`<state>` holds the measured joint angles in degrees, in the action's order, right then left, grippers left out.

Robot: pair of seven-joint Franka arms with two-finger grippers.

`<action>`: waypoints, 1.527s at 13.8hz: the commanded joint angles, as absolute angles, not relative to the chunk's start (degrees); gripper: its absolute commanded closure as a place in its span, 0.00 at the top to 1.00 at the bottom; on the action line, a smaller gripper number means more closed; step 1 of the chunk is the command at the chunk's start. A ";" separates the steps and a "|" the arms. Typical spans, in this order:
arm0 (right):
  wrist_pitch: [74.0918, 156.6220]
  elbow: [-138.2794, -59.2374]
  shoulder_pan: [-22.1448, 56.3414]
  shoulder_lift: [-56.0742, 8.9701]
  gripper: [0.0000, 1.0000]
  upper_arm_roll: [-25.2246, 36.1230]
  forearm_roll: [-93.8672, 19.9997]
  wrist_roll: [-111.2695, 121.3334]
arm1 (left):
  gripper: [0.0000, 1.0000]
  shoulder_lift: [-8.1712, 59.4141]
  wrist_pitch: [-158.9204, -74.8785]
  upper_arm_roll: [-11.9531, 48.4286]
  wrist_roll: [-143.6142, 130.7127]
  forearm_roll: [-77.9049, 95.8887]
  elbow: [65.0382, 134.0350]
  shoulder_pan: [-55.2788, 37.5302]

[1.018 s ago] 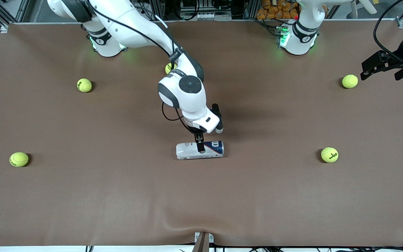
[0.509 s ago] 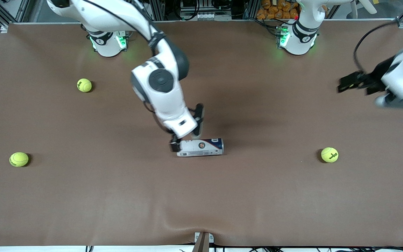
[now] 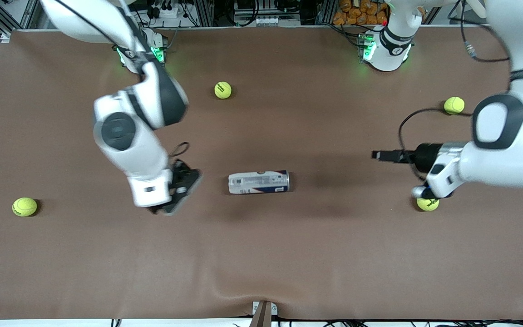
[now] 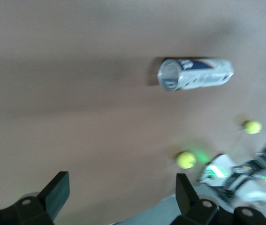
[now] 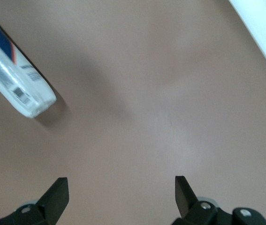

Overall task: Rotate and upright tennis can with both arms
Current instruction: 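Withdraw the right gripper while the left gripper reaches toward the can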

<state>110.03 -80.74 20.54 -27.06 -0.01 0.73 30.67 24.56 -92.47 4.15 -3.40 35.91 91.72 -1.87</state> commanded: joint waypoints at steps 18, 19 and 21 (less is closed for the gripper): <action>80.33 -86.76 -0.97 3.78 1.00 1.41 -1.32 0.28 | 1.00 47.36 -106.17 4.48 38.11 88.31 98.79 -11.60; 80.33 -86.66 -1.14 3.69 1.00 1.49 -1.23 0.18 | 1.00 48.50 -106.26 4.48 41.80 89.90 98.70 -12.21; 80.33 -85.87 -1.67 3.34 1.00 1.67 -1.32 0.70 | 1.00 50.00 -107.48 4.48 46.48 91.75 98.53 -12.39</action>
<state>81.00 -86.91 -0.70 3.29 1.89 -0.89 1.83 47.55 -106.49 4.50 42.10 89.34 100.24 -12.05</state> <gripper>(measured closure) 0.000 0.000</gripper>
